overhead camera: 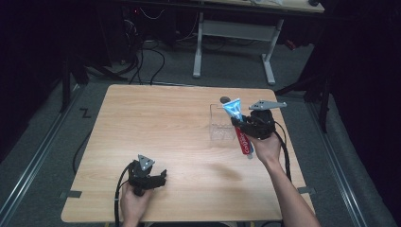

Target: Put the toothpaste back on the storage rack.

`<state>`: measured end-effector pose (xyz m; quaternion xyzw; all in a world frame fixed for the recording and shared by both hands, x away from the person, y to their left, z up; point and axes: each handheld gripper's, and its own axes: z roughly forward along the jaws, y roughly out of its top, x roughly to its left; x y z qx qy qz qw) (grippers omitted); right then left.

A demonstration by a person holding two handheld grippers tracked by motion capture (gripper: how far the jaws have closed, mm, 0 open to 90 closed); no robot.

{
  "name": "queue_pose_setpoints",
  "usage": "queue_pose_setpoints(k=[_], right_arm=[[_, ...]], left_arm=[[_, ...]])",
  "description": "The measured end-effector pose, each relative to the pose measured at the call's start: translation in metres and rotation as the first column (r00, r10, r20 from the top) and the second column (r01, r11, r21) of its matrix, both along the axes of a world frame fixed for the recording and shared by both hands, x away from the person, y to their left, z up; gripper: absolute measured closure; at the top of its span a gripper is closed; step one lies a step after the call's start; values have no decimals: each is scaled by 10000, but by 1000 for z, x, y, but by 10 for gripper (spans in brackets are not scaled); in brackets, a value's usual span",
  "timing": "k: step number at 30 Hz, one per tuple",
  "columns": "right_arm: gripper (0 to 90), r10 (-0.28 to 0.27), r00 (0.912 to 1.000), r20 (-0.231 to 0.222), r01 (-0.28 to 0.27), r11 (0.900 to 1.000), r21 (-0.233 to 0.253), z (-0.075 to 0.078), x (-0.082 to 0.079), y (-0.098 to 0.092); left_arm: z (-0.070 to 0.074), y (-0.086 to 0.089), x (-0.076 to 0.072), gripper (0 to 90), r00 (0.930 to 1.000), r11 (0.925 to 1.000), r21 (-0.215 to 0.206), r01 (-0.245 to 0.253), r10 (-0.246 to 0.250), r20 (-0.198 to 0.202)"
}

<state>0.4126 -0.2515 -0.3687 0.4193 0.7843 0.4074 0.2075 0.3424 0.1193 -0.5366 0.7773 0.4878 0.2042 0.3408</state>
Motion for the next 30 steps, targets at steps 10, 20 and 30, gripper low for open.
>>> queue_pose_setpoints(k=[10,20,30], right_arm=[[719,-236,9995,201,234,9997,123,7,13,0],[719,-448,9987,254,434,9977,528,11,26,0],[719,-416,9991,118,410,9980,472,12,41,4]], left_arm=[[0,0,0,156,10000,10000,2,0,0,0],[0,0,0,156,10000,10000,9,4,-4,0],[0,0,0,156,10000,10000,11,5,-5,-5]])
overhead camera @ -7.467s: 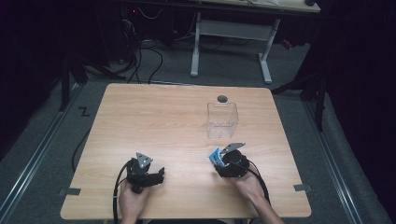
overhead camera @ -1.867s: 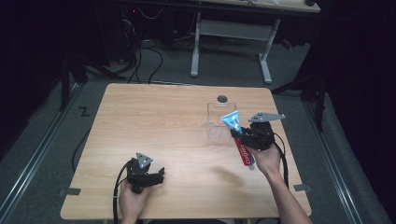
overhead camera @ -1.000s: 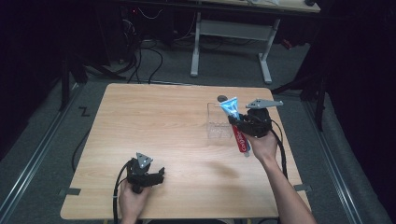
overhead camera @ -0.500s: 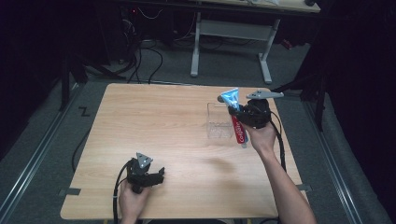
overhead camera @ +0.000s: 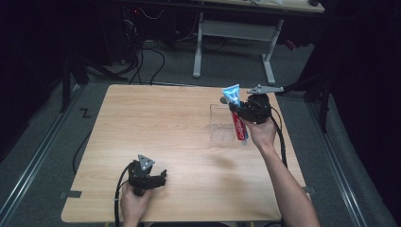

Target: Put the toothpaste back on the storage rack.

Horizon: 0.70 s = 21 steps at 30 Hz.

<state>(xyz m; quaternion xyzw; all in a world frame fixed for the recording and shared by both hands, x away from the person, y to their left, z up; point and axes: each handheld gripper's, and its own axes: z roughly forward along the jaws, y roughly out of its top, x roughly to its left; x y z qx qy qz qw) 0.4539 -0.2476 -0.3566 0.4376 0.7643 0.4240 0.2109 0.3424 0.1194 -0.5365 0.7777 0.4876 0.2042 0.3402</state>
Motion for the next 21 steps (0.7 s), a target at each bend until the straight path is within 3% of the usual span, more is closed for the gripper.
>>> queue_pose_setpoints(k=[3,8,18,21], right_arm=[[719,26,10000,11,-26,10000,82,2,4,2],[718,111,9996,-241,-92,9968,794,2,12,0],[718,-10,9991,-412,53,9945,1047,-4,21,0],[717,-88,9994,-336,119,9958,912,-2,22,0]], left_arm=[[0,0,0,156,10000,10000,-3,-2,2,0],[0,0,0,156,10000,10000,-3,-2,2,1],[0,0,0,156,10000,10000,3,5,-5,-2],[0,0,0,156,10000,10000,7,6,-6,3]])
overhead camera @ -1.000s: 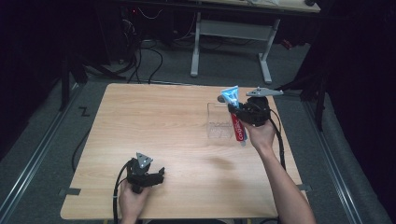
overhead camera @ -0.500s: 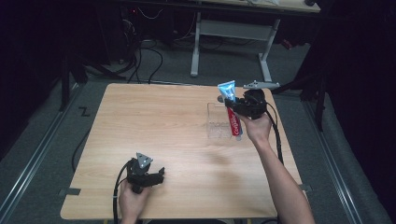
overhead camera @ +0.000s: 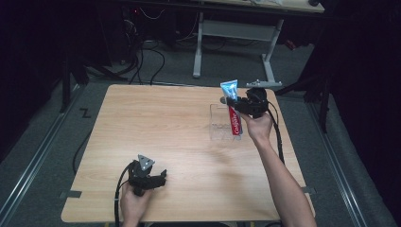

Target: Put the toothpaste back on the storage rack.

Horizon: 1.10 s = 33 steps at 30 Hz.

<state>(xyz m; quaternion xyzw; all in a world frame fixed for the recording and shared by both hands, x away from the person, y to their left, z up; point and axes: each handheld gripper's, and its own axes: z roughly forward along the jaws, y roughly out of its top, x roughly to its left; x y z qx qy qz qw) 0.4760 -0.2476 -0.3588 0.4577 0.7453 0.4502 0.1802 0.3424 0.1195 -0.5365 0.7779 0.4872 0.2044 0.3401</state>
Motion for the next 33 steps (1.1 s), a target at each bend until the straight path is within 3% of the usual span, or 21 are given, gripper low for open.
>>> queue_pose_setpoints(k=[11,33], right_arm=[[717,-42,9999,157,44,9998,-179,8,4,0],[715,-363,9987,369,362,9993,50,11,20,7]], left_arm=[[0,0,0,156,10000,10000,-4,2,-2,2],[0,0,0,156,10000,10000,11,18,-18,6]])
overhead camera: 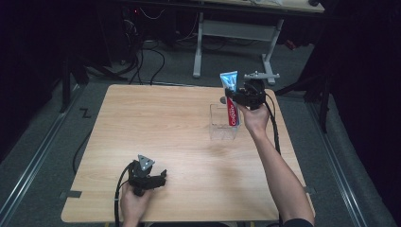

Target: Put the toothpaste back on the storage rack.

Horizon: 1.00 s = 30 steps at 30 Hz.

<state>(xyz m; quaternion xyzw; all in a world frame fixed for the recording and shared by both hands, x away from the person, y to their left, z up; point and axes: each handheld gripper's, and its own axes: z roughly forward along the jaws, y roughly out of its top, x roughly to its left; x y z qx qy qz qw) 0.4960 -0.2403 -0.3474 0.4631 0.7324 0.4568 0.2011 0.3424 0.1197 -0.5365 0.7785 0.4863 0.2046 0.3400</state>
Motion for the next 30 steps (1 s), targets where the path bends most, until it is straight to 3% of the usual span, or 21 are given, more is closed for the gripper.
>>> queue_pose_setpoints(k=[16,30], right_arm=[[712,-459,9986,262,466,9986,-250,1,11,5],[712,-765,9969,175,773,9958,-486,-7,18,4]], left_arm=[[0,0,0,156,10000,10000,-33,-17,17,14],[0,0,0,157,10000,10000,-18,-5,5,5]])
